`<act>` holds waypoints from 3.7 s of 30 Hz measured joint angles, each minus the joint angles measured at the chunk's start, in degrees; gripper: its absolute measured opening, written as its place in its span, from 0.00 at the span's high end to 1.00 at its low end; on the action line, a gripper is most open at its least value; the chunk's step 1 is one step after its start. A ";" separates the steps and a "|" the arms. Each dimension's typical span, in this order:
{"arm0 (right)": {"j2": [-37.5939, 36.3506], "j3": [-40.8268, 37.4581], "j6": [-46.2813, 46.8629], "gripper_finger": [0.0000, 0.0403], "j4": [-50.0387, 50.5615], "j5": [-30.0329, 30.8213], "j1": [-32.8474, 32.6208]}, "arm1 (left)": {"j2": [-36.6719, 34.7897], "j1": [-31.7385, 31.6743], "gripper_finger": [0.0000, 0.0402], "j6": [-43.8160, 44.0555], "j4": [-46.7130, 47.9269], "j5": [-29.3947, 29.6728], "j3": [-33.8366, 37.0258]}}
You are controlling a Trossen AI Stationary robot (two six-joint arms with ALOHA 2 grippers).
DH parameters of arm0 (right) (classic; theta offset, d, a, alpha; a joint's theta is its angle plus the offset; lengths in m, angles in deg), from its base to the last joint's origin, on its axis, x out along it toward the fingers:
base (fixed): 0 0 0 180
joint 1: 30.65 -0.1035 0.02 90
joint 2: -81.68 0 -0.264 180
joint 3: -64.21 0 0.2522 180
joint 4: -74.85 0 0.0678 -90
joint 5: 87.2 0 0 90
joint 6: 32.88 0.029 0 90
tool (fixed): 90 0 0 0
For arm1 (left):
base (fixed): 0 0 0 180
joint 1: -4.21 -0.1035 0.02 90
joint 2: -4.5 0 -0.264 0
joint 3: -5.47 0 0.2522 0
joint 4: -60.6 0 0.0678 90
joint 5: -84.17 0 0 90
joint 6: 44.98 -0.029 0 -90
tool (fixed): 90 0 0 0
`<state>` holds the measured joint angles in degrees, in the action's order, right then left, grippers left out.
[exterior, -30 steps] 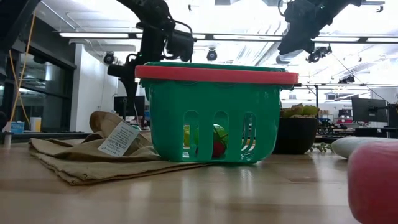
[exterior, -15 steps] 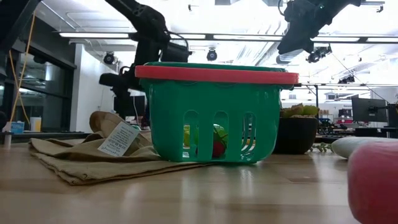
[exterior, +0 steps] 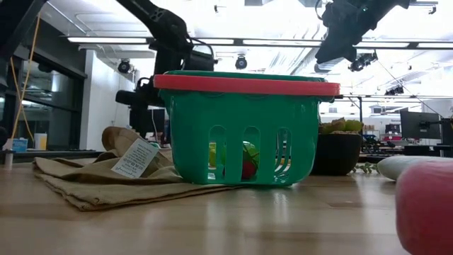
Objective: Pick and placing Produce into tupperware
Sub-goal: Put the green bell pepper into the green basket
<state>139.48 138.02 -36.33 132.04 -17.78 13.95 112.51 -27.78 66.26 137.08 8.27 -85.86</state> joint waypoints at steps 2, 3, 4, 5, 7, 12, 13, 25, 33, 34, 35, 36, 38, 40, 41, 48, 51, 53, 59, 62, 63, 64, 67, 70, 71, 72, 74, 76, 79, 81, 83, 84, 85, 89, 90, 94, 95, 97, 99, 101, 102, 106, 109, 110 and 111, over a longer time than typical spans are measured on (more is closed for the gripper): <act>0.02 0.00 0.01 0.78 -0.01 0.00 -0.02 | 0.00 -0.54 0.27 -0.38 -0.09 -0.08 0.37; 0.02 0.00 0.01 0.78 0.01 0.00 0.00 | 0.00 -0.74 0.27 -0.44 -0.11 -0.52 0.52; 0.00 0.00 0.01 0.78 -0.03 0.00 0.00 | 0.00 -0.77 0.27 -0.46 -0.30 -0.77 0.70; 0.01 0.00 0.01 0.78 -0.03 0.00 0.00 | 0.00 -0.81 0.27 -0.44 -0.89 -0.84 1.03; 0.00 0.00 0.01 0.78 -0.21 0.00 -0.02 | 0.00 -0.81 0.27 -0.44 -2.54 -0.47 1.65; 0.01 0.00 0.44 0.78 -0.98 0.00 -0.01 | 0.00 -0.76 0.27 -0.44 -4.57 -1.02 3.23; 0.00 0.00 0.45 0.78 -1.00 0.00 -0.02 | 0.00 -0.77 0.27 -0.44 -4.57 -1.19 3.50; 0.00 0.00 1.06 0.78 -1.32 0.00 0.00 | 0.00 -1.89 0.27 -1.51 -4.75 -0.42 4.25; 0.00 0.00 1.06 0.78 -1.32 0.00 0.00 | 0.00 -3.41 0.27 -4.39 -6.52 -0.43 4.23; 0.00 0.00 1.06 0.78 -1.32 0.00 0.00 | 0.00 -3.41 0.27 -4.28 -6.59 -0.45 4.23; 0.00 0.00 1.07 0.78 -1.35 0.00 0.00 | 0.00 -3.38 0.27 -4.04 -6.59 -0.47 4.23; 0.00 0.00 1.06 0.78 -1.39 0.00 0.00 | 0.00 -3.36 0.27 -3.92 -6.57 -0.53 4.23; 0.00 0.00 1.08 0.78 -1.49 0.00 0.00 | 0.00 -3.28 0.27 -3.90 -6.51 -0.62 4.23; 0.00 0.00 1.08 0.78 -1.58 0.01 0.00 | 0.00 -3.25 0.27 -3.90 -6.41 -0.64 4.23; 0.00 0.00 1.08 0.78 -1.63 0.00 -0.01 | 0.00 -3.26 0.27 -3.90 -6.41 -0.65 4.23; 0.00 0.00 1.08 0.78 -1.78 0.00 -0.01 | 0.03 -3.30 0.27 -3.84 -6.32 -1.73 4.23; 0.00 0.00 1.10 0.78 -1.81 0.02 -0.02 | 0.75 -3.30 0.27 -2.91 -6.18 -3.47 4.15; 0.00 0.00 1.10 0.78 -1.80 0.02 0.00 | 0.84 -3.25 0.27 -2.81 -6.63 -3.32 4.16; -0.02 0.00 1.10 0.78 -1.80 0.02 -0.01 | 1.07 -3.30 0.27 -2.85 -7.34 -3.05 4.17; -0.02 0.00 1.10 0.78 -1.80 0.02 0.00 | 1.07 -3.30 0.27 -2.87 -7.19 -2.94 4.17; -0.02 0.00 1.10 0.78 -1.80 0.02 0.00 | 1.08 -3.30 0.27 -2.87 -7.11 -2.94 4.17; -0.02 0.00 1.10 0.78 -1.80 0.02 -0.02 | 1.27 -3.30 0.27 -2.85 -7.13 -2.94 4.17; -0.02 0.00 1.10 0.78 -1.80 0.02 -0.02 | 1.84 -3.30 0.27 -3.40 -7.25 -3.40 4.23; -0.02 0.00 1.10 0.78 -1.78 0.02 -0.02 | 2.24 -3.25 0.27 -3.51 -7.46 -3.47 4.15; -0.02 0.00 1.10 0.78 -1.78 0.02 -0.02 | 2.34 -3.25 0.27 -3.93 -7.34 -3.61 4.23; -0.02 0.00 1.10 0.78 -1.76 0.02 0.00 | 2.34 -3.25 0.27 -4.20 -7.26 -3.57 4.23; -0.02 0.00 1.10 0.78 -1.74 0.02 -0.02 | 2.32 -3.28 0.27 -4.40 -7.30 -3.30 4.21; -0.02 0.00 1.10 0.78 -1.74 0.02 -0.01 | 2.32 -3.32 0.27 -4.40 -7.05 -3.15 4.21; -0.02 0.00 1.10 0.78 -1.76 0.02 0.00 | 2.33 -3.32 0.27 -4.42 -7.16 -3.07 4.21; -0.02 0.00 1.10 0.78 -1.74 0.02 -0.02 | 2.83 -3.32 0.27 -4.53 -7.33 -2.99 4.19; -0.02 0.00 1.10 0.78 -1.74 0.02 0.00 | 3.00 -3.32 0.27 -4.95 -7.28 -3.20 4.25; -0.02 0.00 1.10 0.78 -1.74 0.02 0.00 | 2.92 -3.30 0.27 -4.95 -7.41 -3.14 4.23; -0.02 0.00 1.10 0.78 -1.74 0.02 0.00 | 2.89 -3.26 0.27 -4.95 -7.44 -2.98 4.19; -0.02 0.00 1.10 0.78 -1.72 0.02 0.00 | 2.91 -3.45 0.27 -4.97 -7.33 -2.65 4.19; -0.02 0.00 1.10 0.78 -1.72 0.02 -0.01 | 2.91 -3.69 0.27 -4.96 -7.31 -2.67 4.19; -0.02 0.00 1.10 0.78 -1.72 0.02 0.00 | 2.91 -3.78 0.27 -4.95 -7.39 -2.48 4.19; -0.02 0.00 1.10 0.78 -1.72 0.02 0.00 | 2.91 -3.78 0.27 -4.96 -7.39 -2.47 4.19; -0.02 0.00 1.10 0.78 -1.72 0.02 -0.02 | 2.91 -3.78 0.27 -4.95 -7.39 -2.48 4.19; -0.02 0.00 1.10 0.78 -1.72 0.02 -0.01 | 2.91 -3.75 0.27 -4.95 -7.39 -2.48 4.19; -0.02 0.00 1.10 0.78 -1.69 0.02 0.00 | 2.91 -3.73 0.27 -4.95 -7.39 -2.48 4.19; -0.02 0.00 1.10 0.78 -1.69 0.02 -0.01 | 2.91 -3.75 0.27 -4.95 -7.39 -2.48 4.19; -0.02 0.00 1.10 0.78 -1.69 0.02 -0.01 | 2.91 -3.74 0.27 -5.31 -7.39 -2.48 4.19; -0.02 0.00 1.10 0.78 -1.70 0.02 -0.02 | 2.91 -3.75 0.27 -5.84 -7.50 -2.48 4.19; -0.02 0.00 1.10 0.78 -1.71 0.02 -0.02 | 2.91 -3.73 0.27 -5.86 -7.54 -2.49 4.19; -0.02 0.00 1.10 0.78 -1.70 0.02 -0.02 | 2.91 -3.74 0.27 -5.85 -7.55 -2.48 4.19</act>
<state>139.46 138.02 -35.23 130.33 -17.76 13.93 115.41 -31.52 60.42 129.53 5.79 -81.68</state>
